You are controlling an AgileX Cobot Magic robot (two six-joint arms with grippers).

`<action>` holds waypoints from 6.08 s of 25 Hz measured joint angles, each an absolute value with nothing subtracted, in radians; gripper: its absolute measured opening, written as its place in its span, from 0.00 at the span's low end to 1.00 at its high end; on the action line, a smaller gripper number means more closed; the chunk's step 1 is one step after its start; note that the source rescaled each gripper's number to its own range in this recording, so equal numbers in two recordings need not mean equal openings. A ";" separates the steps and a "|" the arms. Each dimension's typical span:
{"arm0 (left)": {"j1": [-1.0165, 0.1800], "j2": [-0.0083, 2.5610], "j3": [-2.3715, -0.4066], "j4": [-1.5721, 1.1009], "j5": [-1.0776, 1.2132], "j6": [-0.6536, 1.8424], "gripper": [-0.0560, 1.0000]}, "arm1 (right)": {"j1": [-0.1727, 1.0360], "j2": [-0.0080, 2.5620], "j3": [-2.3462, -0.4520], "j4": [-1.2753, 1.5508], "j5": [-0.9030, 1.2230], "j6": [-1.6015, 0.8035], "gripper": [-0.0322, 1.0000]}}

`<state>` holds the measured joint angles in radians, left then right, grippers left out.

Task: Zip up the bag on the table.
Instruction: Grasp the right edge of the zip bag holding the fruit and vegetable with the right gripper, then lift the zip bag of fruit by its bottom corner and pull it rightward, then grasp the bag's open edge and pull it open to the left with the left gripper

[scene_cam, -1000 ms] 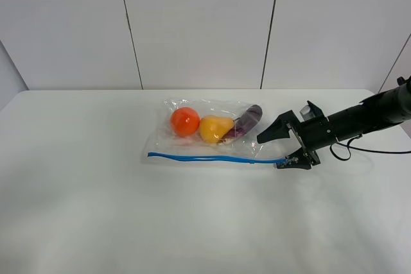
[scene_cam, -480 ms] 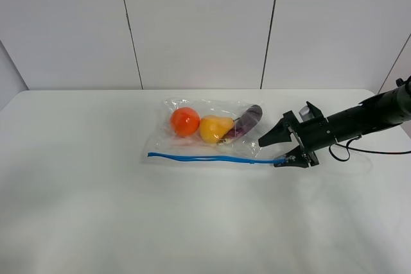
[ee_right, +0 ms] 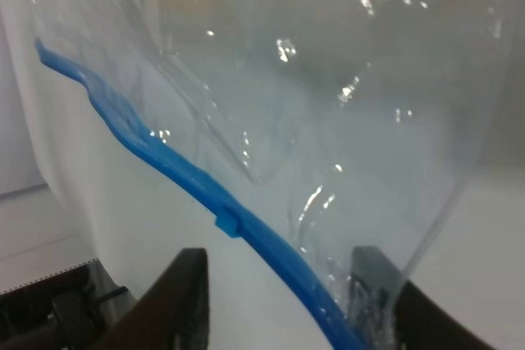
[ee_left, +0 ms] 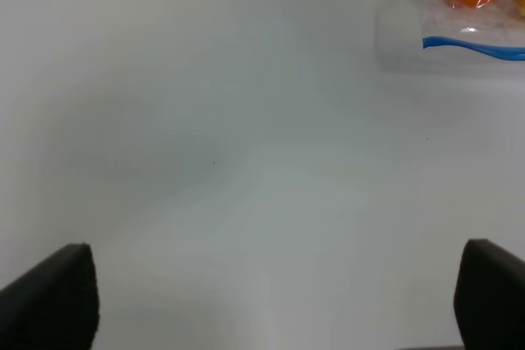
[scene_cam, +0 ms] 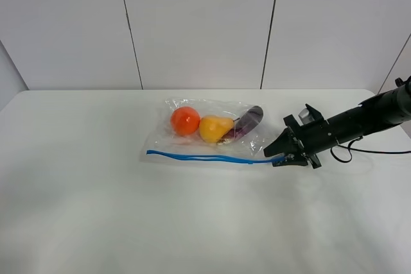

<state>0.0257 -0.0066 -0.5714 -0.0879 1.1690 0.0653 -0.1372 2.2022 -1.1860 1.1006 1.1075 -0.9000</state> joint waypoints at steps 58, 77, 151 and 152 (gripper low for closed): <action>0.026 -0.007 -0.571 -0.088 1.169 0.065 1.00 | -0.086 2.135 -1.284 1.259 1.204 -0.907 0.03; 0.026 0.295 -0.717 -0.088 0.885 0.111 1.00 | -0.082 2.135 -1.284 1.259 1.204 -0.908 0.03; -0.748 2.059 -0.971 -0.081 -0.826 1.098 1.00 | -0.082 2.135 -1.284 1.247 1.204 -0.908 0.03; -0.748 2.070 -0.977 -0.081 -0.829 1.098 1.00 | -0.082 2.135 -1.284 1.244 1.204 -0.908 0.03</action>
<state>-0.7477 2.0701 -0.9767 -0.0813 -0.8292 1.0984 -0.0824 2.1352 -1.2838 1.2441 1.2038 -0.9077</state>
